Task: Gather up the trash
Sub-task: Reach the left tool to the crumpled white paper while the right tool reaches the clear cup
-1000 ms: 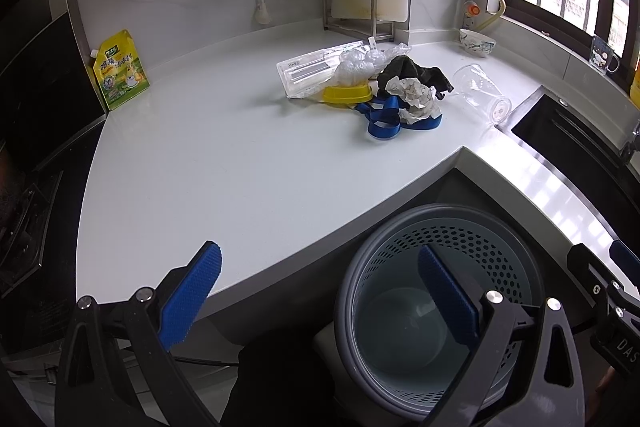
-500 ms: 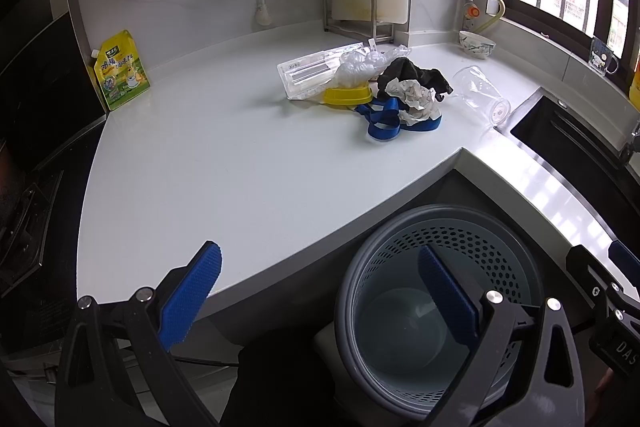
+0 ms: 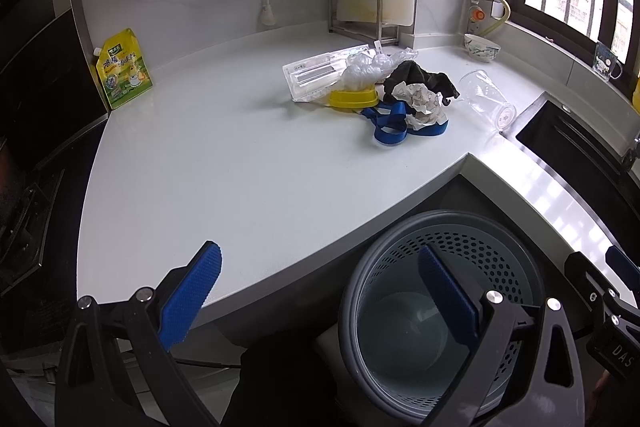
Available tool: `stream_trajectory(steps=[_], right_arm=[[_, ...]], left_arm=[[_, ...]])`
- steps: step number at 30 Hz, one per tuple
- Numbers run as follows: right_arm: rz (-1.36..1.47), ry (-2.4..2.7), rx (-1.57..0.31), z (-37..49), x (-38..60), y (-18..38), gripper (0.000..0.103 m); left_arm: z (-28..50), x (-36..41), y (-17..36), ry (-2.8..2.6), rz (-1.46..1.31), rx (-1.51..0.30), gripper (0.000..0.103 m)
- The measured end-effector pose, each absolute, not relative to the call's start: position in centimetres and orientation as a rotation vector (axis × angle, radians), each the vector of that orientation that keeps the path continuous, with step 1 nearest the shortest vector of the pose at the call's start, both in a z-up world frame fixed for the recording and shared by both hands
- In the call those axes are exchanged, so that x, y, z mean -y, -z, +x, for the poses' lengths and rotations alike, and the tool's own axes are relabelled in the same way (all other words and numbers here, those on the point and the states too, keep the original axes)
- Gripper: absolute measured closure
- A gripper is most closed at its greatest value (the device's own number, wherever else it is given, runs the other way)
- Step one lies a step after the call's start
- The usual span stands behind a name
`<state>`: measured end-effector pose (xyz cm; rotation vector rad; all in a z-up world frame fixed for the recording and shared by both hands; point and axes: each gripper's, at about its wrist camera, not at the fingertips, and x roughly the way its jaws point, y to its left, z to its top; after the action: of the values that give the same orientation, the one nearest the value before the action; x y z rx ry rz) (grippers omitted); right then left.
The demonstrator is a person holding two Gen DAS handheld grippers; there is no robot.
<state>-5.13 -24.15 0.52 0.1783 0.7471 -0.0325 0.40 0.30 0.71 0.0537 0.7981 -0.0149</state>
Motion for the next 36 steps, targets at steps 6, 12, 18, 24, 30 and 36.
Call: stream_trajectory(steps=[6, 12, 18, 24, 30, 36], right_arm=[[0.145, 0.019, -0.75, -2.8, 24.8, 0.3, 0.009], [0.131, 0.016, -0.745, 1.4, 27.0, -0.2, 0.009], [0.102, -0.002, -0.713, 6.5, 29.0, -1.8, 0.009], [0.062, -0.04, -0.711, 12.2, 30.1, -2.7, 0.009], [0.071, -0.086, -0.749, 17.2, 30.9, -2.0, 0.009], [-0.006, -0.13, -0.825, 21.2, 29.9, -0.3, 0.009]], left_arm=[[2.9, -0.9, -0.7, 0.001, 0.024, -0.791, 0.006], [6.7, 0.5, -0.7, 0.006, 0.048, -0.784, 0.006], [10.1, 2.7, -0.6, 0.03, 0.065, -0.784, 0.006], [12.5, 3.9, -0.3, 0.04, 0.053, -0.783, 0.006], [14.0, 4.6, -0.1, 0.039, 0.053, -0.781, 0.006], [14.7, 4.9, 0.1, 0.023, 0.041, -0.789, 0.006]])
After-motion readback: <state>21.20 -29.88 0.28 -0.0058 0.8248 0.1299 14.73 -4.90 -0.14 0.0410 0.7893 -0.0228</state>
